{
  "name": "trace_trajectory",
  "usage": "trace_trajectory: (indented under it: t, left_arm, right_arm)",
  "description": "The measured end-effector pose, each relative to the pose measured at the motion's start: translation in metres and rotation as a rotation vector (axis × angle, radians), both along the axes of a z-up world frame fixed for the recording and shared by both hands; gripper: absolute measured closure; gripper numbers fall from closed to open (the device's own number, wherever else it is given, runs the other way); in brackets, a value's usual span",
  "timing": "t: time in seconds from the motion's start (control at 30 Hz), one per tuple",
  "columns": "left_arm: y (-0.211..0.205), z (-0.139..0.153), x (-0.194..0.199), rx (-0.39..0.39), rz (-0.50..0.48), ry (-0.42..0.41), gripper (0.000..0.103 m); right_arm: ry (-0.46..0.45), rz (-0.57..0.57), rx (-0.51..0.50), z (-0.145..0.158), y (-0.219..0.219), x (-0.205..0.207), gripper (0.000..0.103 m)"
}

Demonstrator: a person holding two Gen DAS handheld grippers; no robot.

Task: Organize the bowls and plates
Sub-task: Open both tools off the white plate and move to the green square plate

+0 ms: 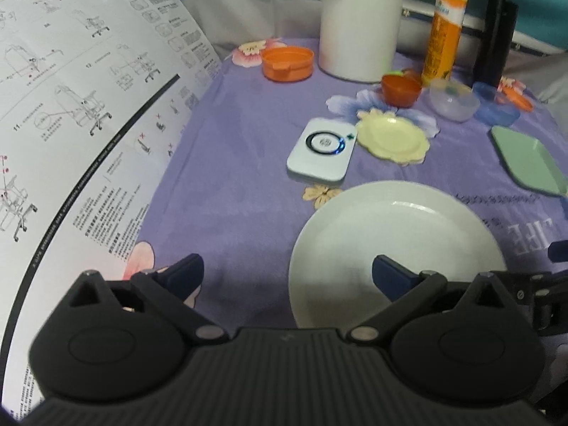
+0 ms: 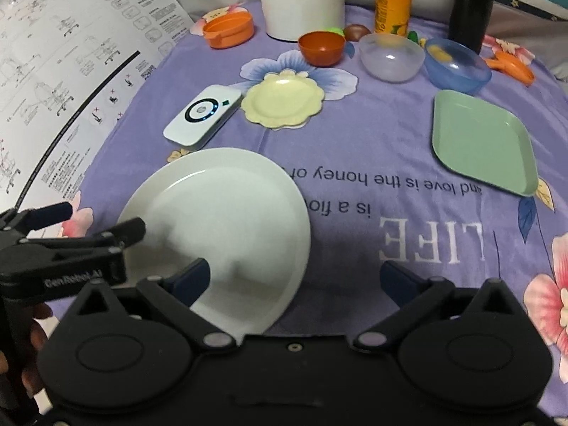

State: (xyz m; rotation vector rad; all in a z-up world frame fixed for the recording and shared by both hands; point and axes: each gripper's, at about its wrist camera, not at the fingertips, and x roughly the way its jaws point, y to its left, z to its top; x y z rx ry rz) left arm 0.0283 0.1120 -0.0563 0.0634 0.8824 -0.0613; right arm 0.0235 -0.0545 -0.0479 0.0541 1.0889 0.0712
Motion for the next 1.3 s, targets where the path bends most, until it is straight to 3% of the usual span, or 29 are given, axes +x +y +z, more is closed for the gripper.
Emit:
trace_trajectory:
  t: [0.23, 0.43, 0.6, 0.87, 1.03, 1.3]
  left_arm:
    - [-0.008, 0.018, -0.007, -0.054, -0.039, -0.086, 0.0]
    - [-0.022, 0.025, 0.0, -0.079, -0.086, -0.049, 0.0]
    - [-0.047, 0.031, 0.005, -0.02, -0.107, -0.047, 0.0]
    - [-0.114, 0.03, 0.034, 0.046, -0.193, -0.047, 0.0]
    - [-0.165, 0.024, 0.054, 0.068, -0.267, -0.065, 0.0]
    - [-0.233, 0.01, 0.086, 0.066, -0.366, -0.061, 0.0]
  right_arm:
    - [-0.059, -0.006, -0.007, 0.018, -0.01, -0.01, 0.0]
    - [-0.1, -0.038, 0.02, 0.031, -0.025, -0.013, 0.0]
    - [-0.117, -0.06, 0.036, 0.033, -0.042, -0.011, 0.0]
    - [-0.135, -0.157, 0.047, 0.032, -0.101, -0.001, 0.0]
    - [-0.251, -0.216, 0.068, 0.03, -0.156, 0.002, 0.0]
    - [-0.235, -0.292, 0.022, 0.011, -0.225, 0.029, 0.0]
